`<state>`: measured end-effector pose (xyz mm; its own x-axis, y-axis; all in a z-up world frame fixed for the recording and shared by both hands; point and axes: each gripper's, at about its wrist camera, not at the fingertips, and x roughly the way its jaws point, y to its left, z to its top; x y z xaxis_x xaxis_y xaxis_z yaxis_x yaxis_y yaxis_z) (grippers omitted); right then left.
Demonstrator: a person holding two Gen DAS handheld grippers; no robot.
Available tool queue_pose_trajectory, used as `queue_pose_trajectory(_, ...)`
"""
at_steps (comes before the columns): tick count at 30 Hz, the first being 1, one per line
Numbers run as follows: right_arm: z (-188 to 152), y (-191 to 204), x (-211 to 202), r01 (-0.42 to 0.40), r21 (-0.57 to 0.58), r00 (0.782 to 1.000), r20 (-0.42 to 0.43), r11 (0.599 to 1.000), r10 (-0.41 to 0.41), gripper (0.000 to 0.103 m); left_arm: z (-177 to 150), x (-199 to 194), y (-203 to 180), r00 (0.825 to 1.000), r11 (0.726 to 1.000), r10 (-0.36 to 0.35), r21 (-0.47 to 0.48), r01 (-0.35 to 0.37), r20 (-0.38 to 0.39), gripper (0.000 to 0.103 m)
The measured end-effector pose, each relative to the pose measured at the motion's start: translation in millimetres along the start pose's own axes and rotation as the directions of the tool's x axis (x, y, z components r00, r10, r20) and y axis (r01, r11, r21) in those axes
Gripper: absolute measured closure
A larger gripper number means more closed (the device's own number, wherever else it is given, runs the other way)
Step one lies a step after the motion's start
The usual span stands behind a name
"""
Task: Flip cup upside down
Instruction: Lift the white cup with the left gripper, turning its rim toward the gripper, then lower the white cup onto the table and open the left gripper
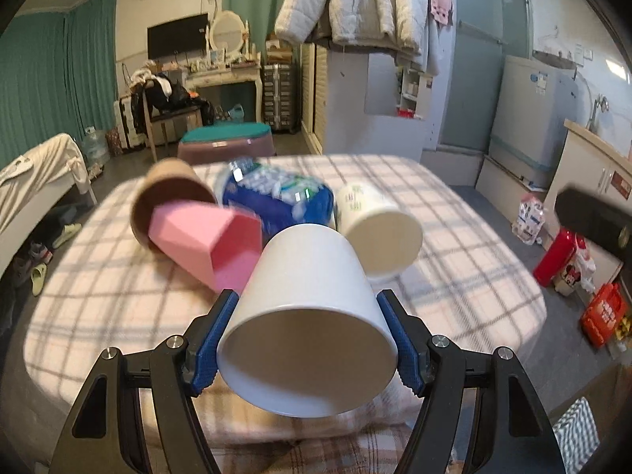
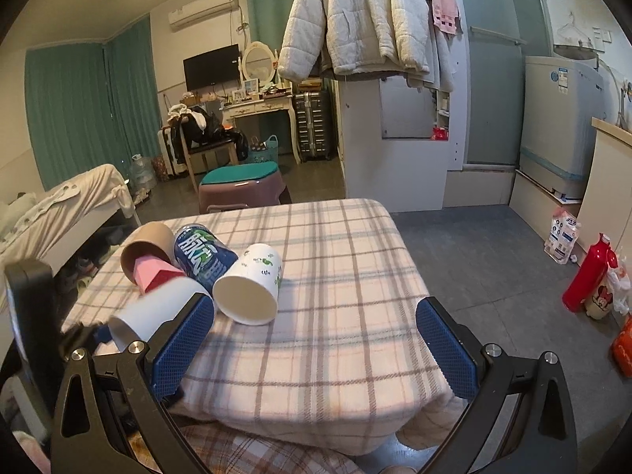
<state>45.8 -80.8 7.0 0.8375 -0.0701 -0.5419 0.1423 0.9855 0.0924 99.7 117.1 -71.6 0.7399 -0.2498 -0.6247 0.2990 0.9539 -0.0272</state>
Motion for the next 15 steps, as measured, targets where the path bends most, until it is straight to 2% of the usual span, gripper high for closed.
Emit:
queue_pose_trajectory(4, -1.5, 4.0, 3.7, 0.002, -0.008, 1.0, -0.007, 1.0, -0.002, 0.0, -4.9, 0.3, -3.5, 1.0, 1.0, 0.003, 0.026, -0.003, 0.011, 0.03)
queue_pose_trajectory(9, -2.5, 8.2, 6.5, 0.007, -0.023, 1.0, -0.014, 1.0, -0.008, 0.0, -9.8, 7.3, 2.4, 0.998, 0.999, -0.04, -0.012, 0.039, -0.058, 0.028)
queue_pose_trajectory(11, -2.6, 7.7, 7.5, 0.008, -0.021, 1.0, -0.019, 1.0, -0.009, 0.0, -11.1, 8.1, 3.7, 0.995, 0.998, -0.058, -0.015, 0.057, -0.075, 0.023)
queue_pose_trajectory(13, -2.5, 6.8, 9.4, 0.009, -0.016, 0.999, -0.03, 1.0, -0.009, 0.0, -12.0, 7.0, 4.7, 0.995, 0.998, -0.056, -0.016, 0.055, -0.086, 0.011)
queue_pose_trajectory(15, -1.6, 6.6, 9.9, 0.002, -0.011, 0.999, -0.041, 1.0, -0.002, 0.0, -10.9, 2.6, 6.5, 0.994, 0.998, -0.068, -0.013, 0.067, -0.084, 0.011)
